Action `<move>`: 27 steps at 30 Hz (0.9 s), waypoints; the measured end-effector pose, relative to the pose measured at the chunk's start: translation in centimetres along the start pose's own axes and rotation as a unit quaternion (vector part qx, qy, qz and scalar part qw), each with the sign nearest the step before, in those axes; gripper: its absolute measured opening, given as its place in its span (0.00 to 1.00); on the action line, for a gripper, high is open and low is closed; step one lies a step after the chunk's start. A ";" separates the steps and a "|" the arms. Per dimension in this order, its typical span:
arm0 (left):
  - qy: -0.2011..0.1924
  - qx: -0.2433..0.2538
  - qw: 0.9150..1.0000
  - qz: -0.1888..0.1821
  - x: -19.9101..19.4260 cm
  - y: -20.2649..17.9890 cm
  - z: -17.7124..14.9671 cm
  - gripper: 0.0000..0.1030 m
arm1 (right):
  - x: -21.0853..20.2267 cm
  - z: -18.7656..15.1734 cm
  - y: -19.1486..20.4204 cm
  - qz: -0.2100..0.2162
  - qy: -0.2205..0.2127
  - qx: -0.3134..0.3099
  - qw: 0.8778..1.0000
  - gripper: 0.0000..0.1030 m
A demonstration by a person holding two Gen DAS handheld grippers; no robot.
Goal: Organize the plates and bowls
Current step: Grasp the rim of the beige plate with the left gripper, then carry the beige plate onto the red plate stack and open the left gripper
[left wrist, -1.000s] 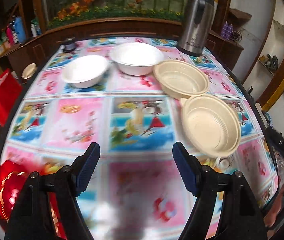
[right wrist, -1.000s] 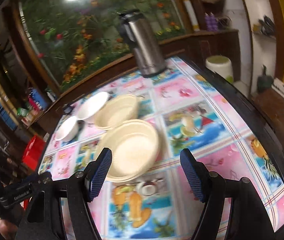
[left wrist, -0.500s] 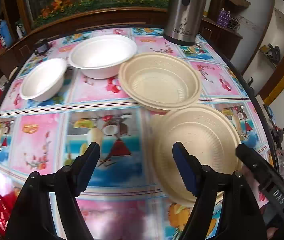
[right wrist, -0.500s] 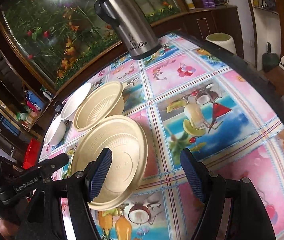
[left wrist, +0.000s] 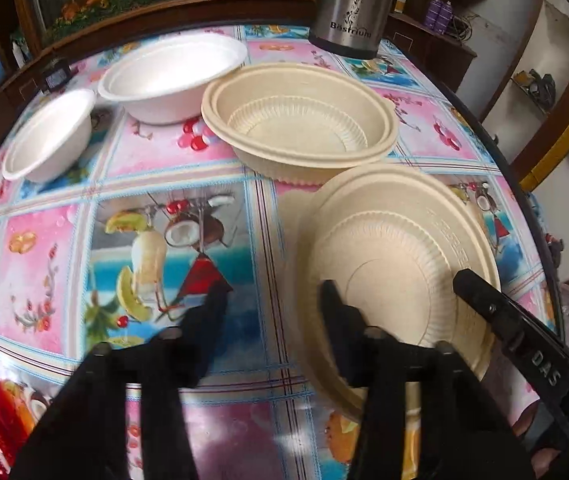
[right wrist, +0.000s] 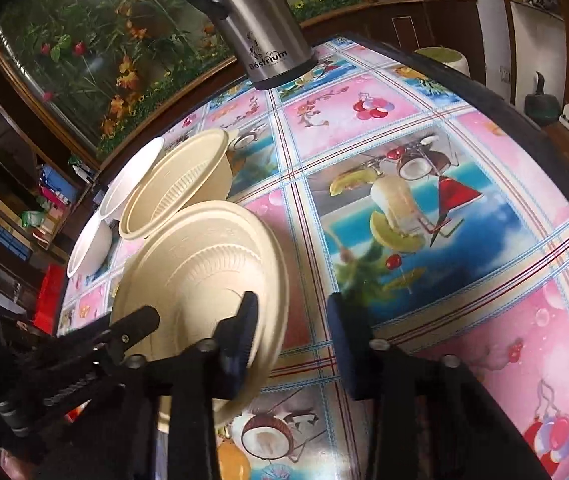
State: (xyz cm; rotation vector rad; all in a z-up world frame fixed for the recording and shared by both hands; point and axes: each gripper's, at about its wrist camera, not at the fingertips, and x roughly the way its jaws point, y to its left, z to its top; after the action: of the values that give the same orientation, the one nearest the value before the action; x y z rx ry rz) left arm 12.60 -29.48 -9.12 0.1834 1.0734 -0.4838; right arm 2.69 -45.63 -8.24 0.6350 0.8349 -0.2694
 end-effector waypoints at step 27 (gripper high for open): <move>-0.087 -0.050 0.992 0.075 -15.8 12.5 -13.0 0.16 | -7.1 -9.9 16.8 0.102 0.002 -0.145 0.984 0.10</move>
State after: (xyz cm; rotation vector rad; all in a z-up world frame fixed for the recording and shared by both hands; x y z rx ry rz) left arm 1.97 -9.09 -2.50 0.1297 0.9030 -0.3049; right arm -0.19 -26.45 -0.80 0.4429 0.7876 0.0401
